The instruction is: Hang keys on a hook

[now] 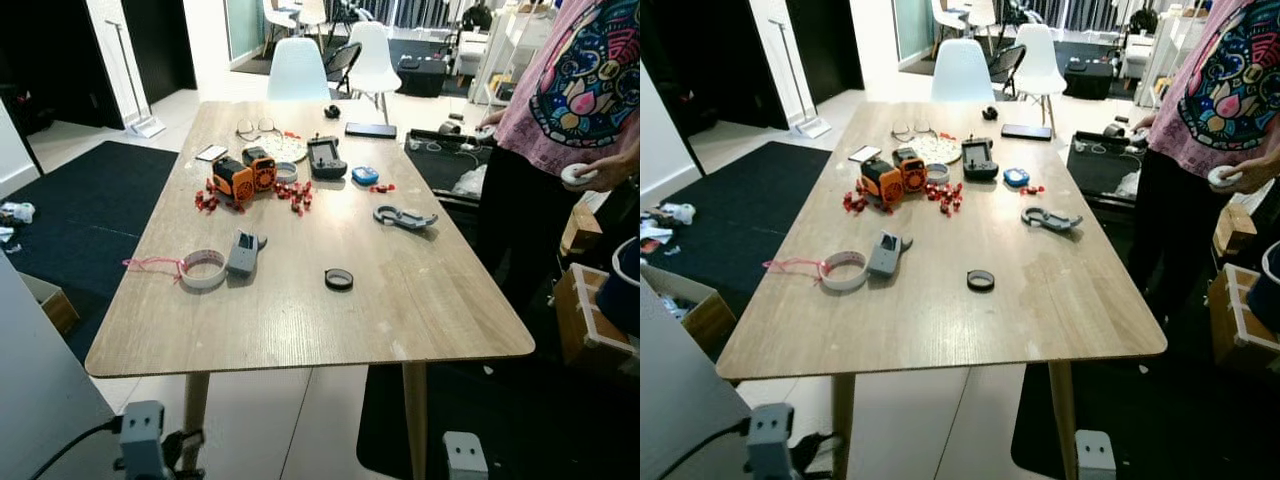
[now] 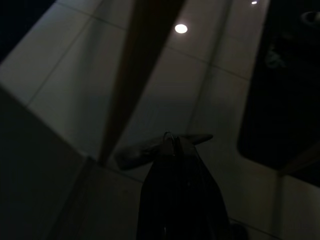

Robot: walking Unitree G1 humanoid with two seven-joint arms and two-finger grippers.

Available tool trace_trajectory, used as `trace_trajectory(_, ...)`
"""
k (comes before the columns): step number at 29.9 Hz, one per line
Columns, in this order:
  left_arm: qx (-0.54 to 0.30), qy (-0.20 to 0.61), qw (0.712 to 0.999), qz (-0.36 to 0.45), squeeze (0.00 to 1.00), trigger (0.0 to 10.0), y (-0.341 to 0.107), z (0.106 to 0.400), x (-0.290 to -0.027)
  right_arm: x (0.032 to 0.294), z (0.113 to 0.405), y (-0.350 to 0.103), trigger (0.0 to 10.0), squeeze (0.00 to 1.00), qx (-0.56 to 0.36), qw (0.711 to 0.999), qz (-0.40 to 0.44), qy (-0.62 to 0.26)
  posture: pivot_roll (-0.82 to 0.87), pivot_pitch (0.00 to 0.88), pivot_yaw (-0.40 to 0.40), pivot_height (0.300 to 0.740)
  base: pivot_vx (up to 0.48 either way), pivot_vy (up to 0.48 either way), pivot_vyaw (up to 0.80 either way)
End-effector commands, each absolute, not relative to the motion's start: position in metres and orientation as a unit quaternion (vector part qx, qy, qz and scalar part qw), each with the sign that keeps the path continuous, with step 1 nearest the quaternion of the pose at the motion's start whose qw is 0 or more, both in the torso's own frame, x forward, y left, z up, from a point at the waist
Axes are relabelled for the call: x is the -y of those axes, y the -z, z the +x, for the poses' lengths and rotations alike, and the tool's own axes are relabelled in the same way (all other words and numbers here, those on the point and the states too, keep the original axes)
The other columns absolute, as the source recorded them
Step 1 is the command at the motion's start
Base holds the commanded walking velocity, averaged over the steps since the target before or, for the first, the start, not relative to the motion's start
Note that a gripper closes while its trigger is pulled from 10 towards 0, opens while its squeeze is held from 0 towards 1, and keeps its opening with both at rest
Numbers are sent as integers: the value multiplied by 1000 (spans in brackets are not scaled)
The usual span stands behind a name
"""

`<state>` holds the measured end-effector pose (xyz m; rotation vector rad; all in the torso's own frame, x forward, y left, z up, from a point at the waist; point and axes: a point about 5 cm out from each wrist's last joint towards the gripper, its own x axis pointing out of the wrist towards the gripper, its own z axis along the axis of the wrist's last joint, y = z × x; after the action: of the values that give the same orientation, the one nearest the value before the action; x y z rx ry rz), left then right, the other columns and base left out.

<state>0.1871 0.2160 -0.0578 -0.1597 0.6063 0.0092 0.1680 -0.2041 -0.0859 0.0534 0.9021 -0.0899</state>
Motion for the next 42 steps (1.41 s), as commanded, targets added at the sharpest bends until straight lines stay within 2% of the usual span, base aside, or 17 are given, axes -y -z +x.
trace_trajectory(1,-336,-5,939,-76,0,10000,66,182,-211,204,167,86,10000,0,-437,897,35,48,22,0,19,740,0,0,0)
trace_trajectory(9,-335,-27,939,-79,0,10000,68,182,-211,192,171,87,10000,0,-438,897,42,39,34,0,0,740,0,0,0)
trace_trajectory(13,-335,-16,941,-39,0,10000,67,181,-215,183,175,86,10000,0,-443,896,23,11,39,0,6,740,0,0,0)
trace_trajectory(19,-333,-19,942,-38,0,10000,68,180,-216,178,178,86,10000,0,-445,895,11,-1,38,0,8,740,0,0,748)
trace_trajectory(24,-346,-29,937,-50,0,10000,72,176,-215,158,180,87,10000,0,-448,894,-1,-32,23,0,13,740,0,0,800)
trace_trajectory(31,-350,-30,935,-48,0,10000,74,171,-216,146,181,87,10000,0,-451,891,-11,-43,29,0,1,740,0,0,800)
trace_trajectory(42,-353,-29,934,-46,0,10000,76,165,-217,154,181,87,10000,0,-452,890,-19,-48,31,0,-6,740,0,0,800)
